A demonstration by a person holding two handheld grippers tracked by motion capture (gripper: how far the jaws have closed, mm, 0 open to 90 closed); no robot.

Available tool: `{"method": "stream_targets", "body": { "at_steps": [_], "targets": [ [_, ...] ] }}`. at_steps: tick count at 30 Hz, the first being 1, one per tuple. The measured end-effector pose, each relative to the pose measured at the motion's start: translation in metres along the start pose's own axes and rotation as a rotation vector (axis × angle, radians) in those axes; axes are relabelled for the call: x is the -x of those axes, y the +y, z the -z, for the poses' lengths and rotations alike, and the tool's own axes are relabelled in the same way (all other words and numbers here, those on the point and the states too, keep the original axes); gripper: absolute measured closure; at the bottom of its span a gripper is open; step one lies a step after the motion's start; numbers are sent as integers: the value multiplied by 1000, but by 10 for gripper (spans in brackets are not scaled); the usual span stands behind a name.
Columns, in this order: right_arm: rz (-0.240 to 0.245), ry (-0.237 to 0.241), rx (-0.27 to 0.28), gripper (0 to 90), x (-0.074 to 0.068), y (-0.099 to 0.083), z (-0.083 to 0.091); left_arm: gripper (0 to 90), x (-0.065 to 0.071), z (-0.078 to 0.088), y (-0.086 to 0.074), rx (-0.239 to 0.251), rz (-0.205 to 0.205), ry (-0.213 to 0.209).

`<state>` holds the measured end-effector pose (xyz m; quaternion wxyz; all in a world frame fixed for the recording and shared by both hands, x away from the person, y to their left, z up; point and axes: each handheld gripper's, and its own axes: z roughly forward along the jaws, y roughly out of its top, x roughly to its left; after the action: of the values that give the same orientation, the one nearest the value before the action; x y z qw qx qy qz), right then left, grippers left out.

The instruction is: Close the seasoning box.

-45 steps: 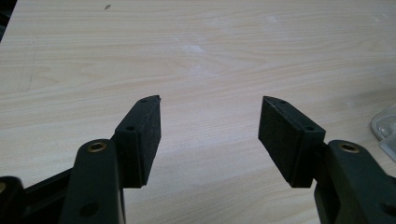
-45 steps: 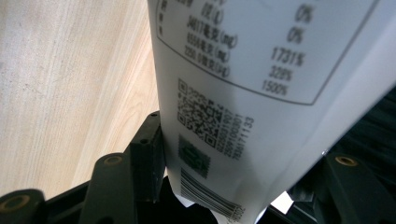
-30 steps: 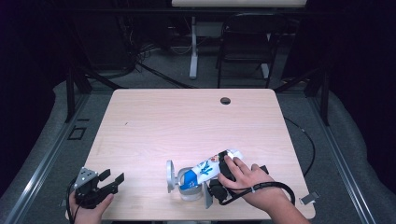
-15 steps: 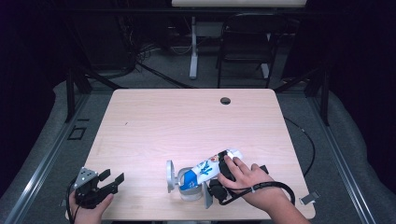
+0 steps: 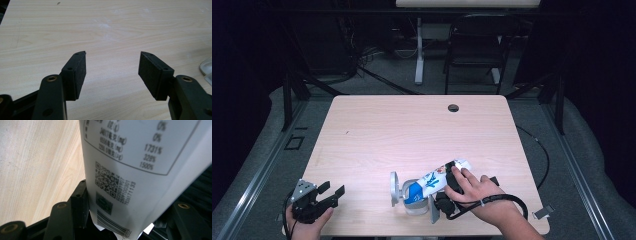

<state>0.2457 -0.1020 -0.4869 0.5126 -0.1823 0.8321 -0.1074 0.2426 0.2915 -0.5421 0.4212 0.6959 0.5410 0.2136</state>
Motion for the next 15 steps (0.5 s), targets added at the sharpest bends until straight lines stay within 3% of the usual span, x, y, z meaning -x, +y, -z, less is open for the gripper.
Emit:
{"method": "stream_targets", "body": {
  "at_steps": [15],
  "targets": [
    [2,-4,1,448,0,0,0,399,-1,0,-1,3,4,-1]
  ]
}}
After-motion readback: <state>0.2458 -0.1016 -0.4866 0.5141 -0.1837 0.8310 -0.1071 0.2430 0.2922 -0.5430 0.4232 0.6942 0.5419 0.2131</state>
